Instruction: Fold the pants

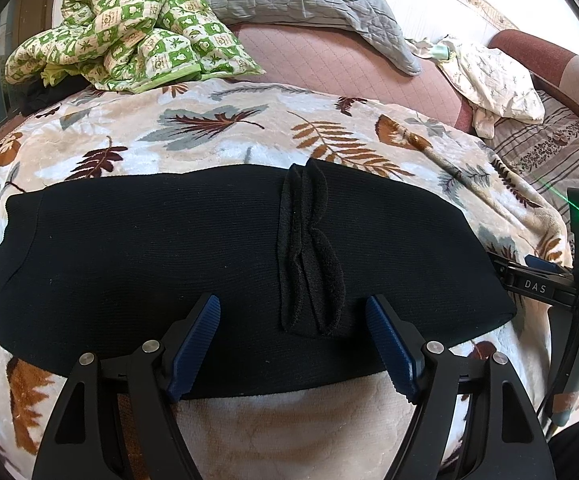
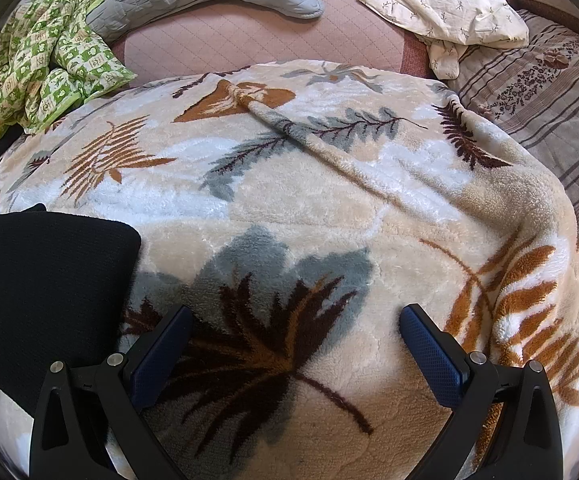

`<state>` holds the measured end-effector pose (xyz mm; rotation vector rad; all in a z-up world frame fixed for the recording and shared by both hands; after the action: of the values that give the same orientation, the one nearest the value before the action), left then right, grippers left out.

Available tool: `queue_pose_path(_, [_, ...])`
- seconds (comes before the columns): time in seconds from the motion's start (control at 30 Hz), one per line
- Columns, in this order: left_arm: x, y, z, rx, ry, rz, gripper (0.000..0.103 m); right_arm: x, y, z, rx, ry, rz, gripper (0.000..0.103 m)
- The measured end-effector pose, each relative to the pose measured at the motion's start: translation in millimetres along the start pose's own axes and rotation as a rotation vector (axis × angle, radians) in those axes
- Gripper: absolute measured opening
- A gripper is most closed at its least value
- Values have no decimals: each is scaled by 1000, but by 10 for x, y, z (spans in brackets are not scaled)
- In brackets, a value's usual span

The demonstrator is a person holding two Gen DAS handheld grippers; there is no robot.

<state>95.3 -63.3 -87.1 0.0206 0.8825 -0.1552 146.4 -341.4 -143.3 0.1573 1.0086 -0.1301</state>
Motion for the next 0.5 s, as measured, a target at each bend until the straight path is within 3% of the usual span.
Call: queue_pose_path(0.5, [-1, -4, -7, 2, 1, -3, 77, -1, -1, 1, 0, 0, 0, 102])
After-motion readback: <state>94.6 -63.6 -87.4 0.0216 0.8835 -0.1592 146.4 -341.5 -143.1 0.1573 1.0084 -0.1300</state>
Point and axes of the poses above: each gripper's, at about its wrist camera, not at the fingertips, and x roughly the way its jaws point, y to its left, z to its top, the point moved 5 cm from there along x, roughly the way its jaws point, and after that the axes turned 8 degrees about z, right-handed, at the moved point
